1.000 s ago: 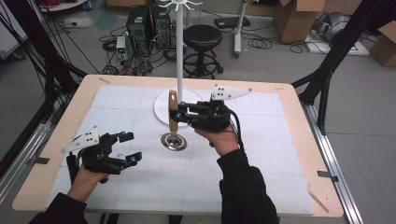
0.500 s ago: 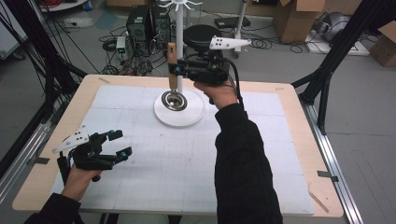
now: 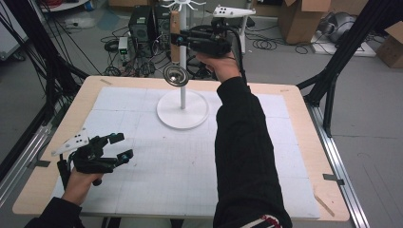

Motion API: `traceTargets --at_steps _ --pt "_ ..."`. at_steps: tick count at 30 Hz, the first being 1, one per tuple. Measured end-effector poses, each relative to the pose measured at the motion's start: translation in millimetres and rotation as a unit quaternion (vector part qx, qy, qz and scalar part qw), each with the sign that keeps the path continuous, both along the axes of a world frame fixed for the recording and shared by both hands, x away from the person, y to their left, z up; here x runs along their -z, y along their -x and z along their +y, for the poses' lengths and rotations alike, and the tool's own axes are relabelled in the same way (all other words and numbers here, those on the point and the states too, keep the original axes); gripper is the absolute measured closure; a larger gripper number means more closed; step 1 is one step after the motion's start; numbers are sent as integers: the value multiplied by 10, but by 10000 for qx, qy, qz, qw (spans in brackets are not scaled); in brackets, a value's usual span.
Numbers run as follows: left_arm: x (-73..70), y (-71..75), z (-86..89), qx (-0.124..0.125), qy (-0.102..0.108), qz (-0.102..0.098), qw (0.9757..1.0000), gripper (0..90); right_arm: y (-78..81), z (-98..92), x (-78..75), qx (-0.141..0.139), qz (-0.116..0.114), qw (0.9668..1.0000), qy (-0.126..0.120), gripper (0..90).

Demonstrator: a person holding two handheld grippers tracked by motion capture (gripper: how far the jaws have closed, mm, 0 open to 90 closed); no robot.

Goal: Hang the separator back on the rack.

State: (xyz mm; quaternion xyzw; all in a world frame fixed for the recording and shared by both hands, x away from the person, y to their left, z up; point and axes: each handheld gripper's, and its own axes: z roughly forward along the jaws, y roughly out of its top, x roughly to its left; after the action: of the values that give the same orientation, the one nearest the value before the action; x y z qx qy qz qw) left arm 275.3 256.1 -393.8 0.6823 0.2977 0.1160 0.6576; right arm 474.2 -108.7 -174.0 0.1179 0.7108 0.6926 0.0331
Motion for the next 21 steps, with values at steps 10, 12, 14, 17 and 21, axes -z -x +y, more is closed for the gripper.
traceTargets --at_steps 10,12,14,17,21 --pt "8 -9 -3 -1 9 60 10000 177 -207 -21 -72 124 80 9999 -50 721" --pt "8 -10 1 -8 1 70 10000 177 -236 -20 -71 161 121 9998 -25 721" --pt "10 -13 2 -2 -10 62 10000 178 -257 -22 -56 179 145 9997 -24 721" --pt "11 -11 4 6 1 72 10000 179 -286 -26 -23 264 214 9994 42 721" --pt "13 -12 20 -27 3 80 10000 180 -299 2 10 304 252 9991 162 721"
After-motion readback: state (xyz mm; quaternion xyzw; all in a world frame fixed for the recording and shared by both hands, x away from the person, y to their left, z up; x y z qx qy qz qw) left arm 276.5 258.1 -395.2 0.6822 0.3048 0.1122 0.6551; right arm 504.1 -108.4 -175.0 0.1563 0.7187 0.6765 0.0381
